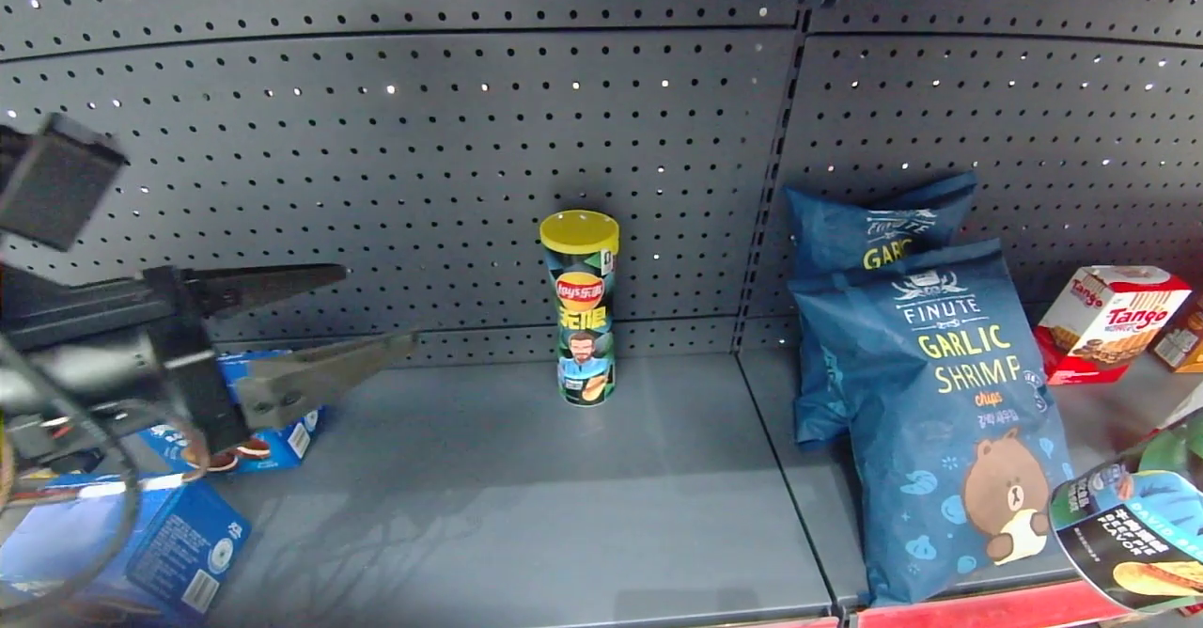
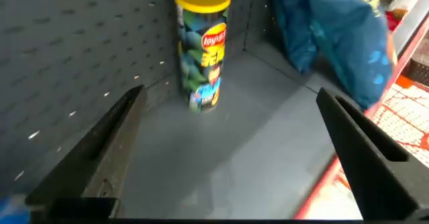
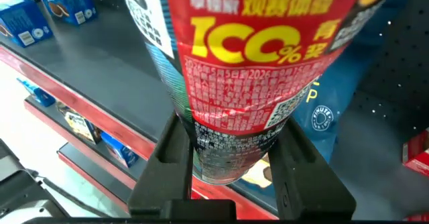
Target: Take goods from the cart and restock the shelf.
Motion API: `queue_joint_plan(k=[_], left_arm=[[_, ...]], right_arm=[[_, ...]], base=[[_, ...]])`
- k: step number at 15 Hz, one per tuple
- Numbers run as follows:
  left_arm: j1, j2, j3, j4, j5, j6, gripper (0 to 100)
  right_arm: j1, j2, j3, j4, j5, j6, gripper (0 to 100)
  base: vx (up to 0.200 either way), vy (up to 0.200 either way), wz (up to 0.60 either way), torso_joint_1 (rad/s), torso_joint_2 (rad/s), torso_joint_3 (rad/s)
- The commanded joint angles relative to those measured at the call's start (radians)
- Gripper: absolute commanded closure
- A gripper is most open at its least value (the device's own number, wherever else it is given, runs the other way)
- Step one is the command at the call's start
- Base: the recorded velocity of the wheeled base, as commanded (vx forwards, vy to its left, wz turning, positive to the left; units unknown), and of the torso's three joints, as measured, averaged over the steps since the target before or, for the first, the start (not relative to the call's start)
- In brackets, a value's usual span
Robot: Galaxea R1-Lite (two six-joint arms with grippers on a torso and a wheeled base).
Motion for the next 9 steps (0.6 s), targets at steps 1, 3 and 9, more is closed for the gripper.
queue_joint_plan(k=[1,3,9], left_arm=[[-0.069,0.330,-0.093,-0.144,-0.015,0.027,0],[-0.069,0.409,-0.126,-0.197,-0.088,0.028,0],[-0.023,0.561,-0.175,-0.279,-0.305,0.030,0]], right_arm=[[0.001,-0.001,-0.001,0.000,0.001,0.000,100],[0.001,0.001,0.001,0.000,0.009,0.002,100],[0.001,0.016,-0.013,-0.011,0.038,0.014,100]], base=[[0.000,0.000,0.00,0.000,0.00,0.000],[0.000,0.000,0.00,0.000,0.00,0.000],[0.000,0.000,0.00,0.000,0.00,0.000]])
